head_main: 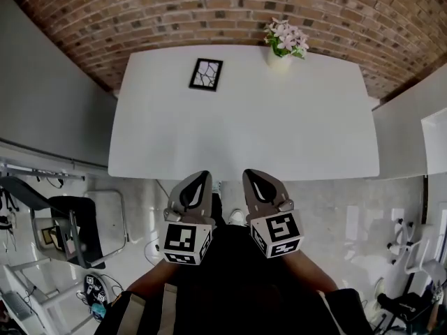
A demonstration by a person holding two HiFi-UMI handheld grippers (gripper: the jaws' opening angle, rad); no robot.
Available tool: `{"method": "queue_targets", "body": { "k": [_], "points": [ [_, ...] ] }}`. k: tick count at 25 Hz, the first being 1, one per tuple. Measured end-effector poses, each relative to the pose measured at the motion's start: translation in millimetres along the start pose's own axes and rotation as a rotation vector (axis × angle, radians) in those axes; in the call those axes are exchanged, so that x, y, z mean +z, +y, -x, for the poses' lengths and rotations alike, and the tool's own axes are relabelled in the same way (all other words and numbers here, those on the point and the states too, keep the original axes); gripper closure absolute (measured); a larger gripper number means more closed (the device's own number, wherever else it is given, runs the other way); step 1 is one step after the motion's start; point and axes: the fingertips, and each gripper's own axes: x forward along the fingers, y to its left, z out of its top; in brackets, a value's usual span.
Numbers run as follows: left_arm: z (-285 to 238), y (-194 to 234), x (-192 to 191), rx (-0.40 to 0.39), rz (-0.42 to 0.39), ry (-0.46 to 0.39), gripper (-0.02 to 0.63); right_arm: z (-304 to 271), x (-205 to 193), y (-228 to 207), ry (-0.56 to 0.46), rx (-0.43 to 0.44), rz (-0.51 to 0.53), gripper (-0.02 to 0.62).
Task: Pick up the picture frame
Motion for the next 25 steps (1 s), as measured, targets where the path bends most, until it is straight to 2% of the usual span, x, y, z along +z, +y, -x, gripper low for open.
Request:
{"method": "queue_targets", "body": {
  "k": [6, 15, 25],
  "points": [
    [-39.4, 29.5, 4.6, -0.018, 0.01, 0.033, 0.607, -43.1, 7.3, -17.6, 0.032, -0.02, -0.023, 0.594],
    [-96.1, 89.4, 12.0, -0.001, 0.033, 0.073, 0.607, -119.8, 25.0, -42.1, 0.075, -0.034, -0.044, 0.594],
    [-147.1, 149.0, 13.7, -0.001, 0.066, 0.116, 0.607, -193.6, 35.9, -54.1, 0.136, -0.062, -0.052, 0.594]
  ]
}}
